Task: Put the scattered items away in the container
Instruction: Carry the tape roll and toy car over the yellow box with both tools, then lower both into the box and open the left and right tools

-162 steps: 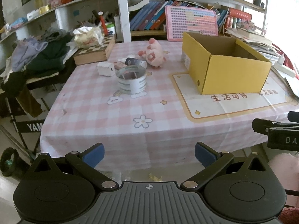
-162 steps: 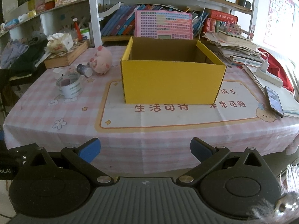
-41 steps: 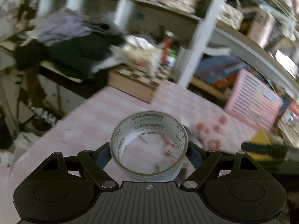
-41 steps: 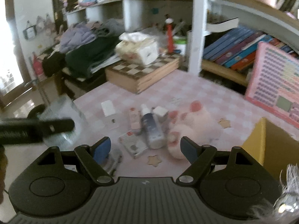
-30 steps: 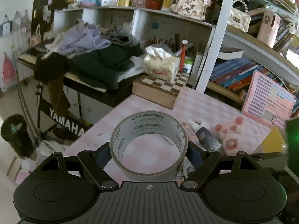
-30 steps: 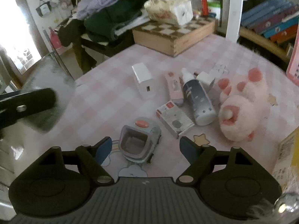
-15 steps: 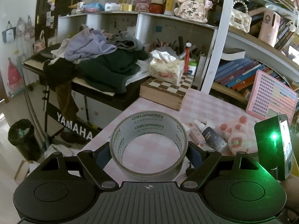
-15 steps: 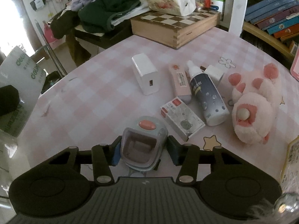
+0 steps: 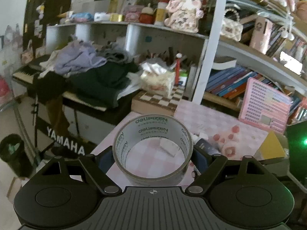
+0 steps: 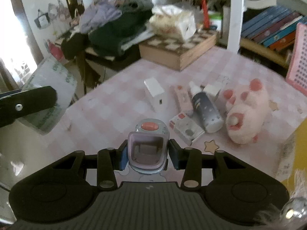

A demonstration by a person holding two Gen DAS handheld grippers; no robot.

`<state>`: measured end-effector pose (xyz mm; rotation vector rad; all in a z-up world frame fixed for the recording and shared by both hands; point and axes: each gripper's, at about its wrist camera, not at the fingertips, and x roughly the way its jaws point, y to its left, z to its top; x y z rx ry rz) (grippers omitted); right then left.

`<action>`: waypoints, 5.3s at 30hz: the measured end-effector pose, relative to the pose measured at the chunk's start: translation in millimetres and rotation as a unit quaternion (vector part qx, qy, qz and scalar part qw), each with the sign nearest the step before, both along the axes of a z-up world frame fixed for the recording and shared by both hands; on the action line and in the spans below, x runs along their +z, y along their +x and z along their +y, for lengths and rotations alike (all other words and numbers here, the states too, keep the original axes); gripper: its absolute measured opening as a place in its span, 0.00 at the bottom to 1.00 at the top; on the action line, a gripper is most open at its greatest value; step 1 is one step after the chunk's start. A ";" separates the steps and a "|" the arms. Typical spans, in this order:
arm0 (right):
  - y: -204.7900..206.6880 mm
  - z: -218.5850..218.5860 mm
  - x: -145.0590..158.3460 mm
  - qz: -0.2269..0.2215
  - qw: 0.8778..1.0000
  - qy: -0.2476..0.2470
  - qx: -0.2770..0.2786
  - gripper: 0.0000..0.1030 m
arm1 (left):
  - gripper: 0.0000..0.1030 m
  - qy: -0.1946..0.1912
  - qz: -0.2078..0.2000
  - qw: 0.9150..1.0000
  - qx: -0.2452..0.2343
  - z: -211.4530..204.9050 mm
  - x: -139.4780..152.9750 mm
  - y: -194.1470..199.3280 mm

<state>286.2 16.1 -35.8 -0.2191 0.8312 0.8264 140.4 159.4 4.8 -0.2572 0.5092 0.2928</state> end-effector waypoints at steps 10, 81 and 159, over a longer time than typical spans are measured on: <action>-33.2 -24.6 27.4 -0.027 0.999 0.016 -0.037 0.39 | 0.82 0.007 -0.026 0.998 -0.060 -5.0 10.3 -14.1; -211.0 -203.4 36.1 -0.017 0.923 -0.012 -0.384 0.39 | 0.82 0.024 -0.005 0.903 -0.429 -139.6 1.8 -59.8; 112.4 -283.3 -20.2 -0.073 0.965 -0.249 0.035 0.40 | 0.83 0.221 0.142 0.870 -0.417 -326.0 -23.3 208.2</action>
